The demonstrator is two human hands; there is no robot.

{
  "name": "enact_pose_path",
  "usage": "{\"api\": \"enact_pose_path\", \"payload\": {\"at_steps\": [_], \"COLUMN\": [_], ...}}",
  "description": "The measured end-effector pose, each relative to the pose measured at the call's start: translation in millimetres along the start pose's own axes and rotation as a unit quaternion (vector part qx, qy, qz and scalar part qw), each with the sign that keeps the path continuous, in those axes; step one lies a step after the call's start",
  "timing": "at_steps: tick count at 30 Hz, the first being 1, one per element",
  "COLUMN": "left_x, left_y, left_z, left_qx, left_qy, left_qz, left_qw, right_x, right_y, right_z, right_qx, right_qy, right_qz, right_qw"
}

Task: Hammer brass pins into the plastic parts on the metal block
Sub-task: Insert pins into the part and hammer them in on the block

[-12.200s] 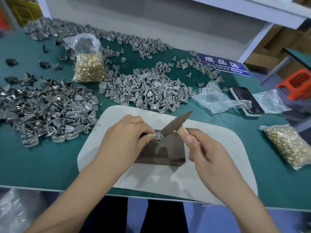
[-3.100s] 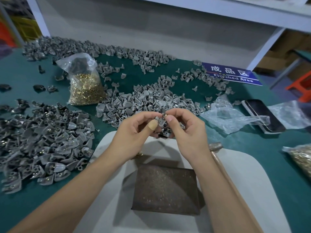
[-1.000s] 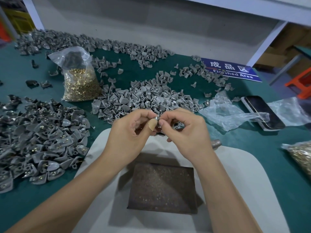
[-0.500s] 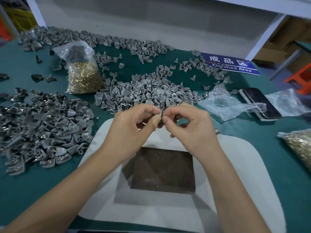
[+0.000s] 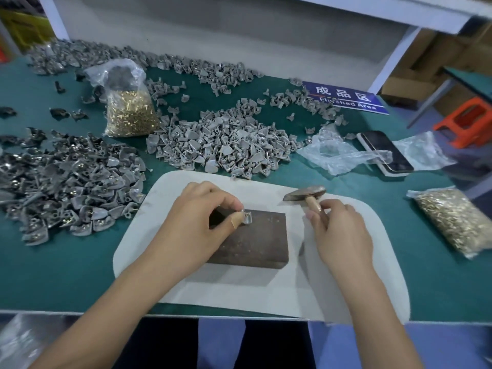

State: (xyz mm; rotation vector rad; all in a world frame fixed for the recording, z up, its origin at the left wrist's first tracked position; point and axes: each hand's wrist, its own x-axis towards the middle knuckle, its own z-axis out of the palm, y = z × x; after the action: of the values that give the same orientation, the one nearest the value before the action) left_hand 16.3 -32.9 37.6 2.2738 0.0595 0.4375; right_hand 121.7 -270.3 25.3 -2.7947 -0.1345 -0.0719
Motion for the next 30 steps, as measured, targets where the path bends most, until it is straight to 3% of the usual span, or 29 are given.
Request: {"api": "enact_pose_path", "payload": {"at_steps": [3,7,10,13,16,22,26,28,30], "left_x": [-4,-6,-6,-8,-10,-11,-11,-11,-12], "left_y": [1,7,9,10,12,15,14,13,12], "left_z": [-4,-7,-7,-6,-5,-5,-5,-5,-5], "left_qx": [0.069,0.099,0.125,0.133,0.150,0.149,0.134,0.132,0.133], "left_qy": [0.002,0.005,0.007,0.007,0.015,0.013,0.015,0.016,0.016], "left_qz": [0.032,0.055,0.057,0.046,0.041,0.020,0.010,0.007,0.003], "left_qw": [0.997,0.994,0.990,0.990,0.988,0.989,0.991,0.991,0.991], "right_x": [-1,-12,-26,-39,-47,-55,-58,-60,-62], "right_y": [3,-1,-12,-27,-39,-46,-51,-55,-57], "right_z": [-10,-39,-57,-63,-58,-43,-44,-42,-39], "right_qx": [0.015,0.207,0.214,0.268,0.241,0.152,0.213,0.208,0.162], "right_qy": [-0.001,-0.023,-0.047,-0.111,-0.164,-0.072,0.033,0.029,-0.025], "right_qz": [-0.027,-0.091,-0.162,-0.164,-0.173,-0.201,-0.211,-0.215,-0.207], "right_qw": [1.000,0.974,0.962,0.943,0.941,0.965,0.953,0.954,0.964]}}
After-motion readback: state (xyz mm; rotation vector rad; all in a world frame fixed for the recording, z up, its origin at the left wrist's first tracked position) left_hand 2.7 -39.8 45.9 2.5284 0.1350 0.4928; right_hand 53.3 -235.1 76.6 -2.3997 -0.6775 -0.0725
